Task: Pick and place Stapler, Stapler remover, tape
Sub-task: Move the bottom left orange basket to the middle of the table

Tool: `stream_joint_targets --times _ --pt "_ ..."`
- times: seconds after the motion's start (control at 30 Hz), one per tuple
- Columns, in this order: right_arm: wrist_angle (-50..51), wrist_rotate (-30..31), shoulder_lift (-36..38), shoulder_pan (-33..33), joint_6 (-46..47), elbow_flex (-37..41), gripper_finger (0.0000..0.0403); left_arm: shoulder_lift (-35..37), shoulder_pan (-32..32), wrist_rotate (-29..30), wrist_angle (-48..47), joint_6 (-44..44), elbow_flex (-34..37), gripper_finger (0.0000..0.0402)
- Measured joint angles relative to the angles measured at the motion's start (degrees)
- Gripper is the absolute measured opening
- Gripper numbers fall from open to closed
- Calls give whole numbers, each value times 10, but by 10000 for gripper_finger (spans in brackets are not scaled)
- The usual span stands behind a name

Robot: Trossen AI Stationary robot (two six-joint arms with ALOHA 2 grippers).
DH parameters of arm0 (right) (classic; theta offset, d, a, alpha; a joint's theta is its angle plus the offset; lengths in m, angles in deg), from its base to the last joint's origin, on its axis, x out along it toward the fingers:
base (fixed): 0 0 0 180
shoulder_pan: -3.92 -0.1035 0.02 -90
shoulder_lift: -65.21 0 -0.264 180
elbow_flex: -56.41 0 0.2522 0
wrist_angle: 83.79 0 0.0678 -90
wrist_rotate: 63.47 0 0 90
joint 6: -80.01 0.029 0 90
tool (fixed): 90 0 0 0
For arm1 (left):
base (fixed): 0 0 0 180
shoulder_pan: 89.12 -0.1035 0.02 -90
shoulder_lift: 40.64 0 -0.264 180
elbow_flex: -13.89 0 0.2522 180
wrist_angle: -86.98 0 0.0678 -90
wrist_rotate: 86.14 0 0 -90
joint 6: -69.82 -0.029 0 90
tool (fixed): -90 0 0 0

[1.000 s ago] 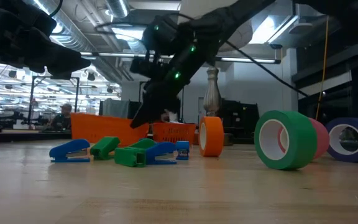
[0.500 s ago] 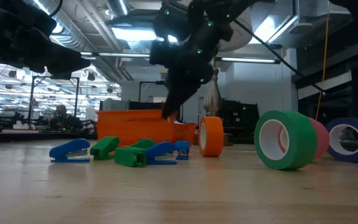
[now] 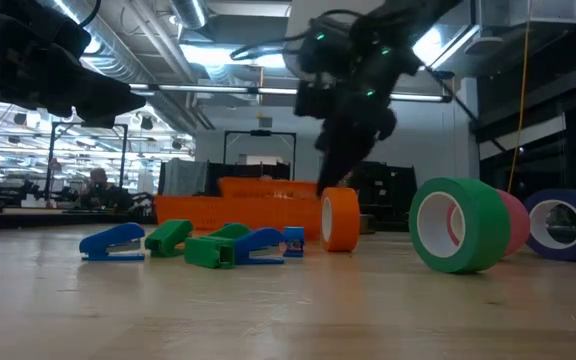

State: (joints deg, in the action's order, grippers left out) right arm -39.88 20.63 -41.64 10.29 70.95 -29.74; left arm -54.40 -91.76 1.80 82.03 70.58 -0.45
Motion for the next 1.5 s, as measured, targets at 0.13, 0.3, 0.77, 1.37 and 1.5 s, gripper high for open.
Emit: stream_joint_targets --times 0.13,0.3,0.77,1.37,1.5 --pt "-6 17 64 23 1 71 14 0 0 0 0 0 0 169" --pt "-20 18 125 50 0 155 14 0 0 0 0 0 0 169" --pt "-120 19 150 78 -19 199 14 0 0 0 0 0 0 169" --pt "-117 44 150 79 -4 199 74 0 0 0 0 0 0 169" --pt "-117 44 150 79 10 199 109 0 0 0 0 0 0 169"
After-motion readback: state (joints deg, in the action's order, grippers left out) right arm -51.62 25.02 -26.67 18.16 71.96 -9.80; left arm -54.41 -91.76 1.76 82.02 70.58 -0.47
